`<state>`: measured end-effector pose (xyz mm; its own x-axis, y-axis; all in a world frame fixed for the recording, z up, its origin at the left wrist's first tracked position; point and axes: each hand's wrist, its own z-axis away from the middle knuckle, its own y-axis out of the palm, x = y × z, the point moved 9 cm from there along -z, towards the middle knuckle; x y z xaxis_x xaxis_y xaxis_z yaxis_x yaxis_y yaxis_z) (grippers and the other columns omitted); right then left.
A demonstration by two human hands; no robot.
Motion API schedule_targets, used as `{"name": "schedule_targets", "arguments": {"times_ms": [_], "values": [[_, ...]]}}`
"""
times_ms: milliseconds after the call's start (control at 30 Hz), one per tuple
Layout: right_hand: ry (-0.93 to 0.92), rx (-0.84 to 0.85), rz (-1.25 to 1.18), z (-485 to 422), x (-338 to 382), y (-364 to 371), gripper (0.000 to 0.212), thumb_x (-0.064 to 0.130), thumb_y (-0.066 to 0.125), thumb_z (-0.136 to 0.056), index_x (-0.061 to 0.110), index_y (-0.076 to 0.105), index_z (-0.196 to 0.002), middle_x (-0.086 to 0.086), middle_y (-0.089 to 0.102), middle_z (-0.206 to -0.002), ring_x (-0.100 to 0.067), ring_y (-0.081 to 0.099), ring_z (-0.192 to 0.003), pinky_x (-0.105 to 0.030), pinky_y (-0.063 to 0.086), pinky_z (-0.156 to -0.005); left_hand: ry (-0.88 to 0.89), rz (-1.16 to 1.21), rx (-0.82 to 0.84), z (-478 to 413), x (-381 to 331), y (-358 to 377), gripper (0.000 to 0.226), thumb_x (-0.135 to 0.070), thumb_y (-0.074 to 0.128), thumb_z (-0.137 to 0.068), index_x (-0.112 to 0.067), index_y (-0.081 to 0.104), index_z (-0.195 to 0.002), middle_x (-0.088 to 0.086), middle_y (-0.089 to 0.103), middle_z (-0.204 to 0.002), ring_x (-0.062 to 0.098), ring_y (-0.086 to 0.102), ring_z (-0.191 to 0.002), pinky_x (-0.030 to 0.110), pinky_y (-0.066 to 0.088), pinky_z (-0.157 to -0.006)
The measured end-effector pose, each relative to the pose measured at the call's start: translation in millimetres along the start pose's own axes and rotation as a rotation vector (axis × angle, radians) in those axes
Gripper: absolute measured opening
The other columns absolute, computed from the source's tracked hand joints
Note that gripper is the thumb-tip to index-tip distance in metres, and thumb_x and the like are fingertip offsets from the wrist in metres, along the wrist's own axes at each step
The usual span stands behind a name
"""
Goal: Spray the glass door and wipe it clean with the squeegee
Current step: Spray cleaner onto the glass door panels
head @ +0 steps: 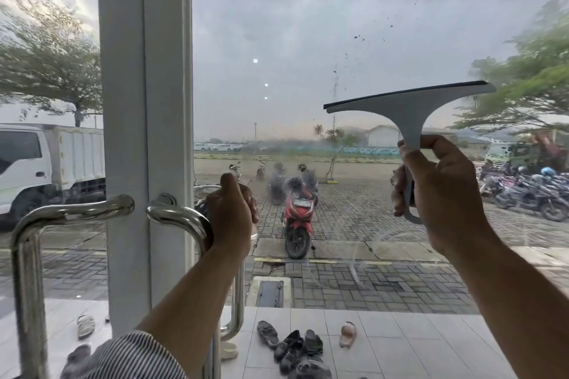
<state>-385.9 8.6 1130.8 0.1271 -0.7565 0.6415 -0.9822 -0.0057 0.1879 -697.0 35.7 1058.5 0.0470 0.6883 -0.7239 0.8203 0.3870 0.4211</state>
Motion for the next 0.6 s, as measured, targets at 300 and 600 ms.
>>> {"name": "schedule_targets", "arguments": {"times_ms": [300, 600], "values": [[0.017, -0.043, 0.036, 14.3, -1.9, -21.3, 0.008, 0.008, 0.05, -0.1, 0.007, 0.056, -0.106, -0.003, 0.049, -0.05, -0.02, 0.041, -0.033, -0.027, 0.037, -0.034, 0.018, -0.037, 0.059, 11.6, 10.8, 1.4, 0.057, -0.027, 0.039, -0.096, -0.024, 0.042, -0.039, -0.004, 0.036, -0.04, 0.015, 0.031, -0.035, 0.027, 0.024, -0.043], [0.045, -0.031, 0.044, 20.4, -15.6, -32.5, 0.006, 0.012, 0.051, -0.101, 0.008, 0.055, -0.102, -0.009, 0.048, -0.05, -0.021, 0.041, -0.034, -0.027, 0.038, -0.037, -0.025, -0.095, 0.158, 28.7, 19.0, 25.1, 0.057, -0.036, 0.039, -0.1, -0.025, 0.045, -0.044, -0.001, 0.039, -0.042, 0.018, 0.033, -0.036, 0.026, 0.03, -0.043]]}}
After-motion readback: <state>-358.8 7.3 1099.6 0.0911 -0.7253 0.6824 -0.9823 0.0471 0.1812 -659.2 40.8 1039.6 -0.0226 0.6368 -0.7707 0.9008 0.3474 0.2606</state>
